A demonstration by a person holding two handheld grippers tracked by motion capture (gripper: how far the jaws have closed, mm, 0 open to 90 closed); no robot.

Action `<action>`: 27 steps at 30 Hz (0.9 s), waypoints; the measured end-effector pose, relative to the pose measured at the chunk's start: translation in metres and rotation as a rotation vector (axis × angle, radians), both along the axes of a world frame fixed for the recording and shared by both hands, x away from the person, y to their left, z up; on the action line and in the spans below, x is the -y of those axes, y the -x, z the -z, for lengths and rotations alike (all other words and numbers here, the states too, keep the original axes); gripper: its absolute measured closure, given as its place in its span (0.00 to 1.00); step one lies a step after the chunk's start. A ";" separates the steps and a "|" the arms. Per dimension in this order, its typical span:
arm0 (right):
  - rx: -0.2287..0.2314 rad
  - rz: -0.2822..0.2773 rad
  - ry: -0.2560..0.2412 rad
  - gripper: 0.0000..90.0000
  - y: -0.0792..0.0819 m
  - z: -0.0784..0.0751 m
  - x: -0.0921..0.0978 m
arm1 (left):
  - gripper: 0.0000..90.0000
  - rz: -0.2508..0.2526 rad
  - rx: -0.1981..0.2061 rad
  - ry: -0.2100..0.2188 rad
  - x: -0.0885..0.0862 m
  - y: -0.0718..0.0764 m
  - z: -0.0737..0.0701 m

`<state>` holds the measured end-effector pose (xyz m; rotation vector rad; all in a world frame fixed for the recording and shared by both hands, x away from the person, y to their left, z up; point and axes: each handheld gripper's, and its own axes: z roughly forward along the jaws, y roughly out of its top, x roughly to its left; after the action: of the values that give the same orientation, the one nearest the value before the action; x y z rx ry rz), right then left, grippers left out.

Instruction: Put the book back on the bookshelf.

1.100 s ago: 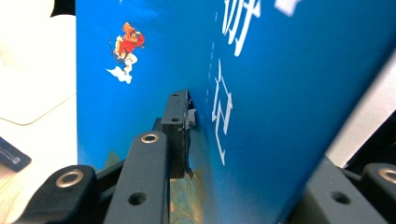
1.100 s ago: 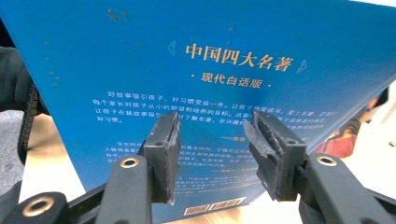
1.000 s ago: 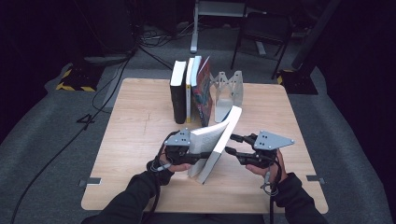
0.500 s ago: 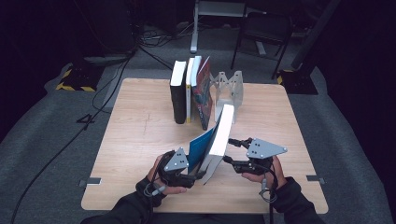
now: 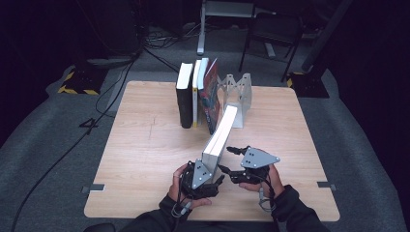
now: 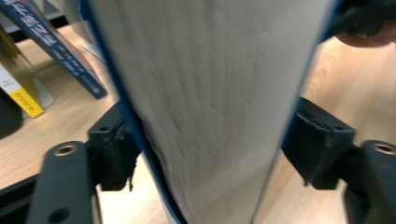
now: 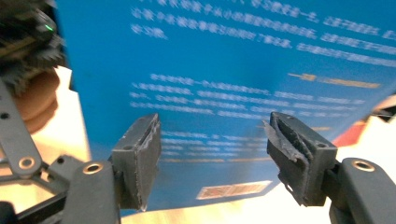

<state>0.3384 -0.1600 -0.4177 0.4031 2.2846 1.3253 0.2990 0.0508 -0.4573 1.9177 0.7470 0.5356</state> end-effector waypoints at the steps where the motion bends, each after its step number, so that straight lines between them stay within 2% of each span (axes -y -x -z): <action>1: 0.001 0.009 -0.001 0.39 -0.001 0.000 0.001 | 0.39 -0.008 0.007 0.003 -0.001 -0.002 0.001; 3: -0.008 0.031 -0.024 0.42 -0.004 0.000 0.005 | 0.43 0.007 0.004 0.011 -0.002 -0.005 0.001; 5: -0.002 0.042 -0.018 0.42 -0.006 -0.001 0.007 | 0.46 0.020 -0.001 0.006 -0.005 -0.006 0.000; 8: -0.013 0.053 -0.017 0.41 -0.011 -0.001 0.015 | 0.59 0.045 -0.021 0.000 -0.015 -0.012 -0.004; 10: -0.024 0.067 -0.015 0.40 -0.015 0.000 0.023 | 0.65 0.055 -0.016 -0.015 -0.022 -0.015 -0.005; 14: -0.037 0.092 -0.022 0.39 -0.021 0.001 0.042 | 0.66 0.144 -0.027 -0.047 -0.034 -0.023 -0.008; 16: -0.032 0.104 -0.007 0.39 -0.023 0.002 0.049 | 0.66 0.192 -0.038 -0.056 -0.041 -0.026 -0.009; 18: -0.054 0.107 -0.012 0.38 -0.027 0.004 0.056 | 0.66 0.242 -0.051 -0.056 -0.051 -0.029 -0.010; 22: -0.105 0.073 -0.027 0.37 -0.031 0.010 0.061 | 0.66 0.313 -0.086 -0.041 -0.070 -0.030 -0.011; 27: -0.124 -0.007 -0.016 0.37 -0.030 0.016 0.049 | 0.65 0.390 -0.122 -0.025 -0.094 -0.025 -0.012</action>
<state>0.3679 -0.2086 -0.4334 0.4959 2.3792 1.3578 0.3236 0.1448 -0.4454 2.0656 0.4246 0.1886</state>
